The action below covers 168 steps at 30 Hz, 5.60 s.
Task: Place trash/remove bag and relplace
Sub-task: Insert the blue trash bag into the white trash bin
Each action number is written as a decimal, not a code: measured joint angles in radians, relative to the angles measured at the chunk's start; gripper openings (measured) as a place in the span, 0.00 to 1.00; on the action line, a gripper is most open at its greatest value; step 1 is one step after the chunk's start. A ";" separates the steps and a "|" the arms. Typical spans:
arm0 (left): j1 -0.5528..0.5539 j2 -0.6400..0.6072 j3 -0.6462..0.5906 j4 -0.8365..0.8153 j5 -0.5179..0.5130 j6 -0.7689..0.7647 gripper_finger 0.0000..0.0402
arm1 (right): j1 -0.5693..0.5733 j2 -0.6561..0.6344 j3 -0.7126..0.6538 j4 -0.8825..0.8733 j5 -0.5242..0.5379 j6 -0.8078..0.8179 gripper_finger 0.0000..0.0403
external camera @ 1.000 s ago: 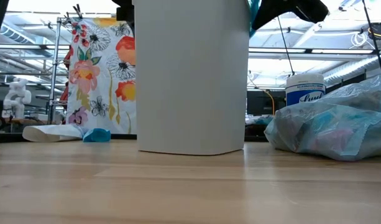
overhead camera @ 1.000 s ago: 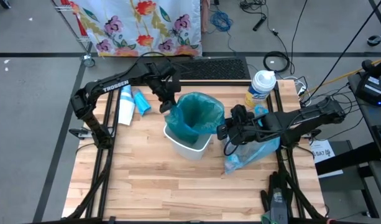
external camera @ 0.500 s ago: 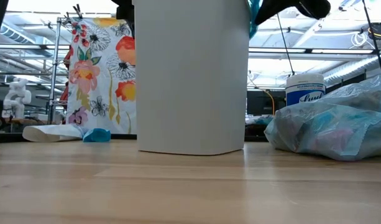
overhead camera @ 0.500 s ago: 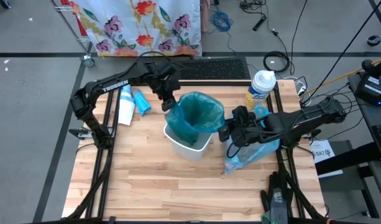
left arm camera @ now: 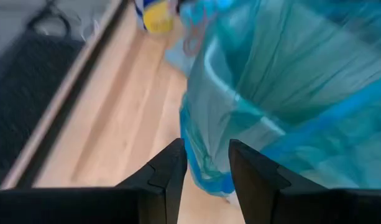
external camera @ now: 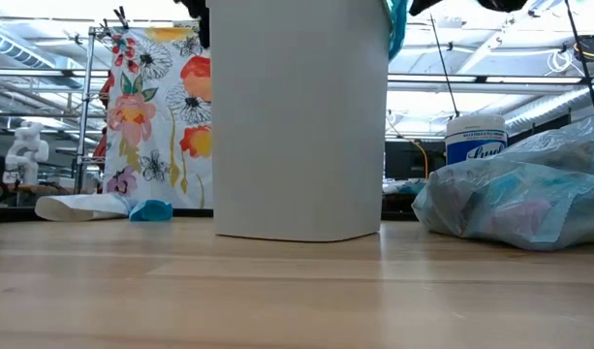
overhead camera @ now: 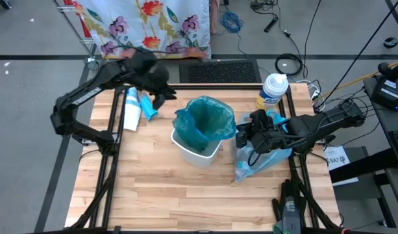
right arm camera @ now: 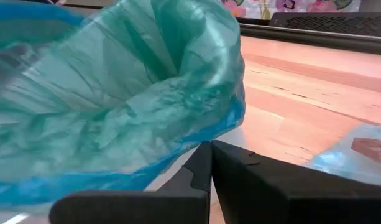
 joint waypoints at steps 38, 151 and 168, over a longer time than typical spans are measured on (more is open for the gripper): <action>-0.017 -0.516 -0.502 0.202 -0.050 -0.227 0.31 | -0.110 0.665 0.926 0.049 -0.295 -0.467 0.00; -0.781 0.028 -0.002 -0.159 -0.631 -0.311 0.31 | 0.073 0.647 0.925 -0.286 -0.200 -0.367 0.00; -0.779 0.017 -0.163 0.119 -0.562 -0.338 0.31 | 0.101 0.644 0.925 -0.418 -0.377 -0.216 0.00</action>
